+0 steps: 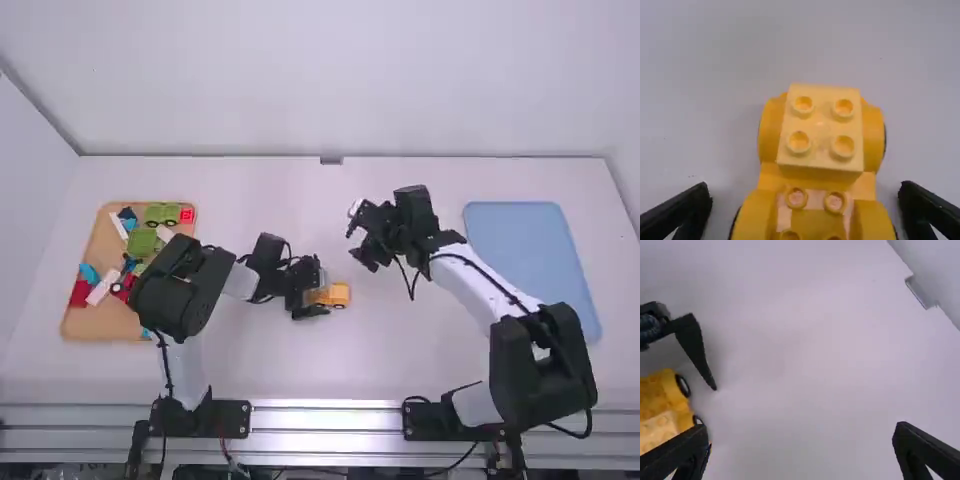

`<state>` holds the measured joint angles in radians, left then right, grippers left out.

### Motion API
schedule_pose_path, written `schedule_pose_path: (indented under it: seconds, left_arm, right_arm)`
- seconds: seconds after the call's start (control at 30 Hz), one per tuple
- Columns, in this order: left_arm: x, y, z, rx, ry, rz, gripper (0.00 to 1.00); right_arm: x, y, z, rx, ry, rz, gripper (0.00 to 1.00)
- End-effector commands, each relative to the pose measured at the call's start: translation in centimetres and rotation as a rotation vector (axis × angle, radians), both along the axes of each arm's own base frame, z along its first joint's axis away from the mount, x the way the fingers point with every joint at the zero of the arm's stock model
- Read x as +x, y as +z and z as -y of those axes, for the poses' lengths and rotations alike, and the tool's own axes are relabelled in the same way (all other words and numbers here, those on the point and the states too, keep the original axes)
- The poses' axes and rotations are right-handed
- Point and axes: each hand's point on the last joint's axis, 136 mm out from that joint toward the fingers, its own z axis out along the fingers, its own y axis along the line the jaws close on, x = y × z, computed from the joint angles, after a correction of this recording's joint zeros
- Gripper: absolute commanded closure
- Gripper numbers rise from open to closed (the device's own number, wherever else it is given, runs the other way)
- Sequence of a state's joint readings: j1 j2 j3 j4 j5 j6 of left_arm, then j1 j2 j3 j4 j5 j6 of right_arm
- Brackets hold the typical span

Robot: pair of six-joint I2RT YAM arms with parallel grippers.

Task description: Assemble lego blocks to make yellow taxi

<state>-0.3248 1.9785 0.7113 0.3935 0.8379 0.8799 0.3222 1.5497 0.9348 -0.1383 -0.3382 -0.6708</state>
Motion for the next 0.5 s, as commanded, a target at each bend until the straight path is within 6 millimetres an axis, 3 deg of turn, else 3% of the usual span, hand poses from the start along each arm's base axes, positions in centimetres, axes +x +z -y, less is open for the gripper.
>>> schedule_pose_path:
  seconds: [0.0,0.13,0.37,0.47]
  left_arm:
    - [0.7,-0.1,-0.3,0.012,0.050,-0.051,0.01]
    - [0.5,1.7,-0.4,0.045,0.003,-0.025,0.01]
    - [1.2,4.3,-2.9,0.242,0.096,-0.069,0.01]
    - [1.4,7.7,-4.1,0.245,0.131,-0.084,0.01]
  right_arm:
    - [0.4,0.4,0.5,0.006,-0.053,-0.006,0.02]
    - [0.4,0.4,0.4,0.004,-0.046,-0.003,0.02]
    - [0.8,0.8,0.3,0.006,-0.049,0.023,0.02]
    - [1.2,1.0,0.6,0.013,-0.057,0.032,0.02]
